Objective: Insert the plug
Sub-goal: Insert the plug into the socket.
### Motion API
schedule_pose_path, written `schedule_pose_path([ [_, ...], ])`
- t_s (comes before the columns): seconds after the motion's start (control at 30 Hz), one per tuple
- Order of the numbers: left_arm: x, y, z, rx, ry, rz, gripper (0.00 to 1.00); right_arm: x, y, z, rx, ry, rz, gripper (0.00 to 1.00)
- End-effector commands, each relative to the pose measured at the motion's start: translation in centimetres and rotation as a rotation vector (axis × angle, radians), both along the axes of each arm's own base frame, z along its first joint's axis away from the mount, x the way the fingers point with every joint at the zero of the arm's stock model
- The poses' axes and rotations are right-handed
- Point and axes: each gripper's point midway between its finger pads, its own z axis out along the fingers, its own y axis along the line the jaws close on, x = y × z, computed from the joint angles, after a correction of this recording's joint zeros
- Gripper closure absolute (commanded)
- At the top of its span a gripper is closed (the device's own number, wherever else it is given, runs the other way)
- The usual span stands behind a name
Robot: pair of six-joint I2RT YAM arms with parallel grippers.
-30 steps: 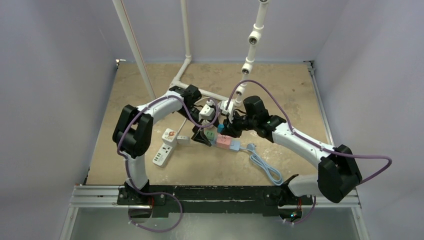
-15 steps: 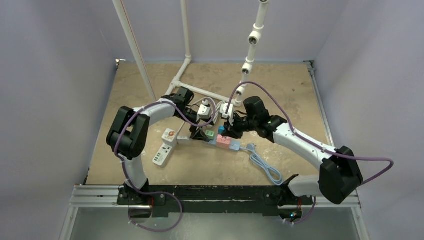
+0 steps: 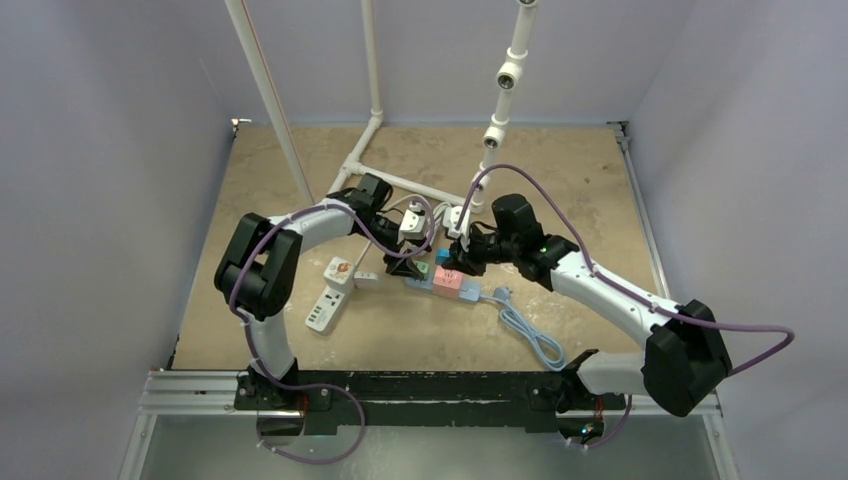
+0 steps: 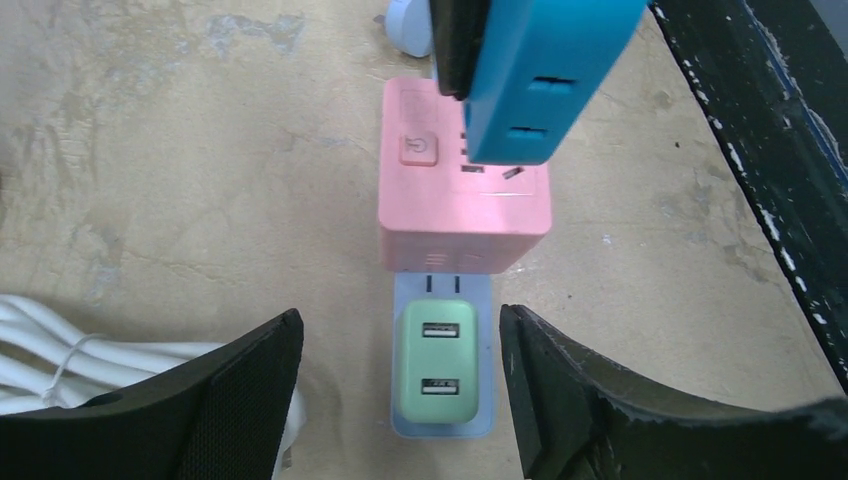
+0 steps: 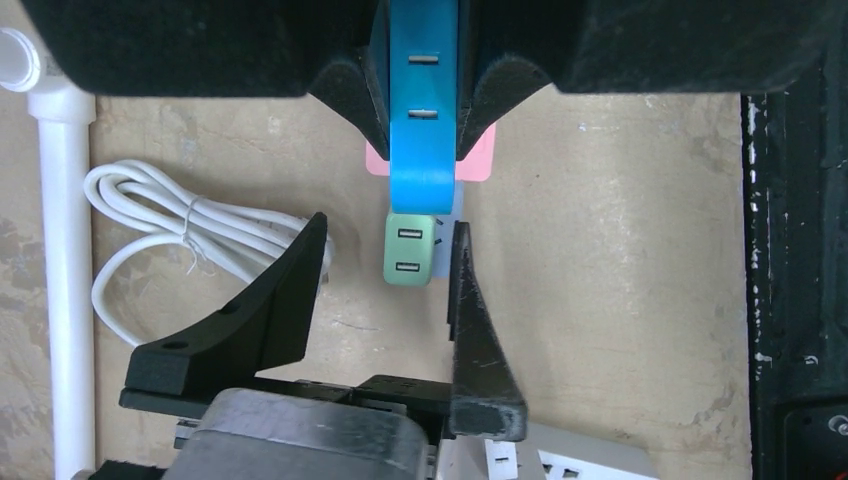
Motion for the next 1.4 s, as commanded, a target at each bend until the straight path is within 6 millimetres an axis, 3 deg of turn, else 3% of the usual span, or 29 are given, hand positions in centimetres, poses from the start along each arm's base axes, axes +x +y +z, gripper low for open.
schedule_pose_path([
  [0.0, -2.1, -0.2, 0.0, -0.016, -0.002, -0.086, 0.28, 0.2, 0.2, 0.1, 0.012, -0.035, 0.006, 1.00],
  [0.17, -2.7, -0.1, -0.8, 0.006, 0.005, -0.097, 0.29, 0.0, 0.4, -0.5, 0.001, -0.018, 0.015, 1.00],
  [0.27, -2.0, -0.3, -1.1, 0.013, -0.001, -0.069, 0.49, -0.2, 0.4, -0.8, -0.004, -0.014, 0.018, 1.00],
  [0.37, -1.8, -0.6, -1.3, 0.019, -0.014, -0.065, 0.58, -0.2, 0.5, -0.9, -0.004, -0.016, 0.020, 1.00],
  [0.77, -2.1, 0.0, -2.4, 0.056, -0.033, -0.056, 0.67, -0.3, 0.5, -1.7, -0.034, -0.012, 0.015, 1.00],
  [1.37, -2.3, -0.2, -2.4, 0.058, -0.037, -0.061, 0.79, 0.5, 0.4, -1.4, -0.018, -0.070, -0.016, 1.00],
])
